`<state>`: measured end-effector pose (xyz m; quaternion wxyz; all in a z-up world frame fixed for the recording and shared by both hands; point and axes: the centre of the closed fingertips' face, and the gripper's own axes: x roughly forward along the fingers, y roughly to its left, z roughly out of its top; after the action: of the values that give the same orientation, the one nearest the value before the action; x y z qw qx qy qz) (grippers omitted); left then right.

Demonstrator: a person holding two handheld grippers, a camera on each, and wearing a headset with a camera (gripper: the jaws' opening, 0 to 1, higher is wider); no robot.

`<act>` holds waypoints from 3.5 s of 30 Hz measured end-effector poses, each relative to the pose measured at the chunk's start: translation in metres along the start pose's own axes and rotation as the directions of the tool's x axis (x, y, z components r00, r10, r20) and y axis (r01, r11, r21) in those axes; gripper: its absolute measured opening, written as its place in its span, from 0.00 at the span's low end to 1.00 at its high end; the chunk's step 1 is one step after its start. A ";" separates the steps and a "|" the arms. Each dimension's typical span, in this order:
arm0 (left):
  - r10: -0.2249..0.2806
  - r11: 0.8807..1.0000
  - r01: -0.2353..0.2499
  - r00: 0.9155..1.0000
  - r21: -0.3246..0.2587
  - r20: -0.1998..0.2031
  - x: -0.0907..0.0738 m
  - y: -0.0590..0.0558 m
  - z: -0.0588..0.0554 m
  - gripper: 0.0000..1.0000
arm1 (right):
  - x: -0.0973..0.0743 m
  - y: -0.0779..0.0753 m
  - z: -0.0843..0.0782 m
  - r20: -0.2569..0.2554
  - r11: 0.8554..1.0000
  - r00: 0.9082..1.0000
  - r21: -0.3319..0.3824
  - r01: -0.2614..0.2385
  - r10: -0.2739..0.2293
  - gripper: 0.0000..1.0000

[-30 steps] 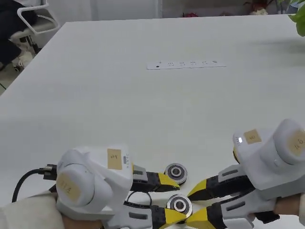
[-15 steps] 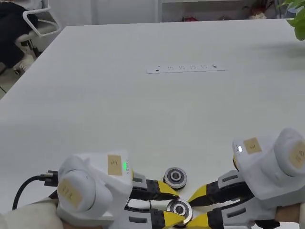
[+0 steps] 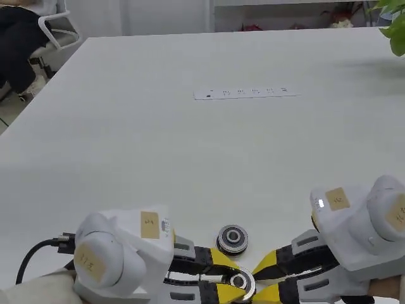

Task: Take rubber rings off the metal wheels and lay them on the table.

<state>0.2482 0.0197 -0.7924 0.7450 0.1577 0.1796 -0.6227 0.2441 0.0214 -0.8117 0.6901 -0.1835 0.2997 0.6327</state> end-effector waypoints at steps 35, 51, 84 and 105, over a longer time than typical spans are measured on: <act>0.007 1.000 -0.007 0.999 0.017 0.036 -0.001 -0.001 0.000 0.14 | -0.006 -0.010 -0.002 0.047 0.965 0.999 0.262 -0.011 -0.001 0.00; 0.012 1.000 -0.013 0.998 0.020 0.057 -0.001 -0.001 0.001 0.14 | -0.012 -0.012 0.006 0.142 0.879 0.990 0.470 -0.077 0.011 0.00; 0.013 0.999 -0.015 0.998 0.033 0.056 0.000 -0.001 0.002 0.14 | -0.014 -0.001 0.022 0.194 0.859 0.980 0.493 -0.136 0.043 0.00; -0.004 1.000 0.004 1.000 0.028 -0.006 -0.004 0.001 0.002 0.16 | -0.014 -0.005 0.017 0.141 0.871 0.990 0.483 -0.095 0.030 0.00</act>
<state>0.2486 0.0227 -0.7885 0.7411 0.1694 0.1733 -0.6261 0.2521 0.0202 -0.7904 0.7112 0.0478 0.4101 0.5690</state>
